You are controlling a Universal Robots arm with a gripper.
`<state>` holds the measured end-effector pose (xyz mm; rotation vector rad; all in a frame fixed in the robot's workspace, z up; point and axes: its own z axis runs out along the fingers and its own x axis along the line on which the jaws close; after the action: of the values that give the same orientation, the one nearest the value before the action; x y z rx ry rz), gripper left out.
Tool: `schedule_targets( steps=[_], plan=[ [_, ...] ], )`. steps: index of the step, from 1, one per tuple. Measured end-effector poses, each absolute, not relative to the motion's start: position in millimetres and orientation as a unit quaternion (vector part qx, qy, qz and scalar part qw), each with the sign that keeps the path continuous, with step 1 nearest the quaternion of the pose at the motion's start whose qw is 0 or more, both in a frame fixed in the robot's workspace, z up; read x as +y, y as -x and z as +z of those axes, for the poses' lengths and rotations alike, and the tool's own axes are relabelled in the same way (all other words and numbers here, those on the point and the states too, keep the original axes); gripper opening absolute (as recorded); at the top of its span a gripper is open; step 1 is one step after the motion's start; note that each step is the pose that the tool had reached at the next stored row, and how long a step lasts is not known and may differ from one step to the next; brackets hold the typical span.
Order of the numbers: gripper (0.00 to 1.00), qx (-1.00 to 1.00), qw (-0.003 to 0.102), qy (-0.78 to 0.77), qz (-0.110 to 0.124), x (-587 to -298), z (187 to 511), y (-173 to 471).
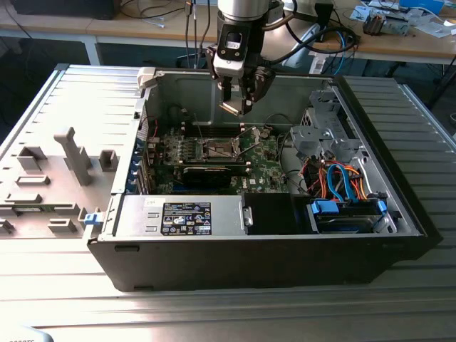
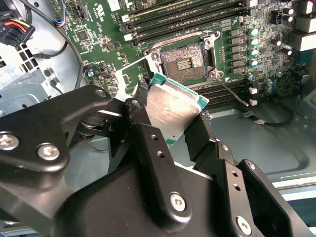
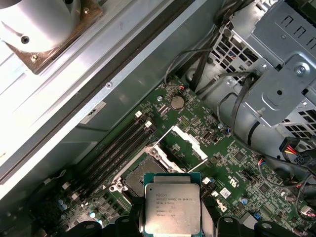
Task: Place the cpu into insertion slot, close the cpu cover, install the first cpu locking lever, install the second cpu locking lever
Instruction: 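Place the cpu into insertion slot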
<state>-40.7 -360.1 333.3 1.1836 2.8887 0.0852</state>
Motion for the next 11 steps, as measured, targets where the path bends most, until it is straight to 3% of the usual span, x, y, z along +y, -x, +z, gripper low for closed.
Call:
schedule_targets(
  steps=[11],
  plan=[
    [0.54,0.924,0.009,-0.382,0.027,-360.1,333.1,40.7]
  ],
)
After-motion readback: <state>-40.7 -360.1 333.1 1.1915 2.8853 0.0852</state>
